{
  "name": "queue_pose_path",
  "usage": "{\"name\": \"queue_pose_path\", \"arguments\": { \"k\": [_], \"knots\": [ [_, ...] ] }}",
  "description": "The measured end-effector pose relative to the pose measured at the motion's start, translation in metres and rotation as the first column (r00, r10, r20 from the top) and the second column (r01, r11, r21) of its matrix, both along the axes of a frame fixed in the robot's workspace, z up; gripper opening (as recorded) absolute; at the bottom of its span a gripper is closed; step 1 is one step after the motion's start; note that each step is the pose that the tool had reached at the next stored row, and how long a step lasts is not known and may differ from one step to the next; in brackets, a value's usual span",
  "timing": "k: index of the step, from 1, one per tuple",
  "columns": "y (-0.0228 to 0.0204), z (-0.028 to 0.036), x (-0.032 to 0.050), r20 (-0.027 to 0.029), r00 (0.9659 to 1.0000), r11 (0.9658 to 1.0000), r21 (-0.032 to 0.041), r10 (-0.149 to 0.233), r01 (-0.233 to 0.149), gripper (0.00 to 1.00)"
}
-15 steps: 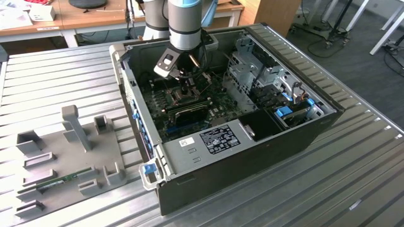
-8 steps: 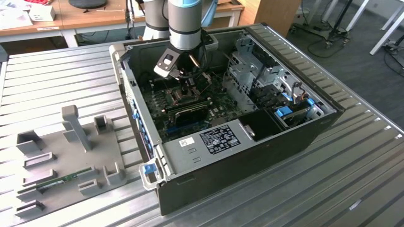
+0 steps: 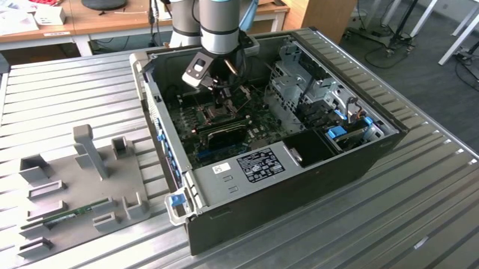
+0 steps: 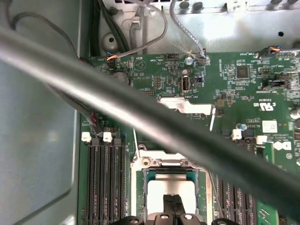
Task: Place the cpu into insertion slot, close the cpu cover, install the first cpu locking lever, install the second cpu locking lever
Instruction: 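Place the cpu into insertion slot, then close the cpu cover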
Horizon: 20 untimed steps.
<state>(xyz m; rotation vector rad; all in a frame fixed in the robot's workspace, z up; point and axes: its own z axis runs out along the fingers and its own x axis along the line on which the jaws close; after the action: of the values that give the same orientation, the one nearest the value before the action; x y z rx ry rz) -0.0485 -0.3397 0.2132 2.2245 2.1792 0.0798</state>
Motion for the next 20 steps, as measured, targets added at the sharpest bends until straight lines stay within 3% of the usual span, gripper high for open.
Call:
{"name": "queue_pose_path", "arguments": {
  "k": [7, 20],
  "knots": [
    [0.0000, 0.0110, 0.0000, 0.0005, 1.0000, 1.0000, -0.0002, 0.000, 0.000, 0.10],
    [0.0000, 0.0149, 0.0000, 0.0006, 1.0000, 1.0000, 0.0000, 0.000, 0.000, 0.10]
  ]
}}
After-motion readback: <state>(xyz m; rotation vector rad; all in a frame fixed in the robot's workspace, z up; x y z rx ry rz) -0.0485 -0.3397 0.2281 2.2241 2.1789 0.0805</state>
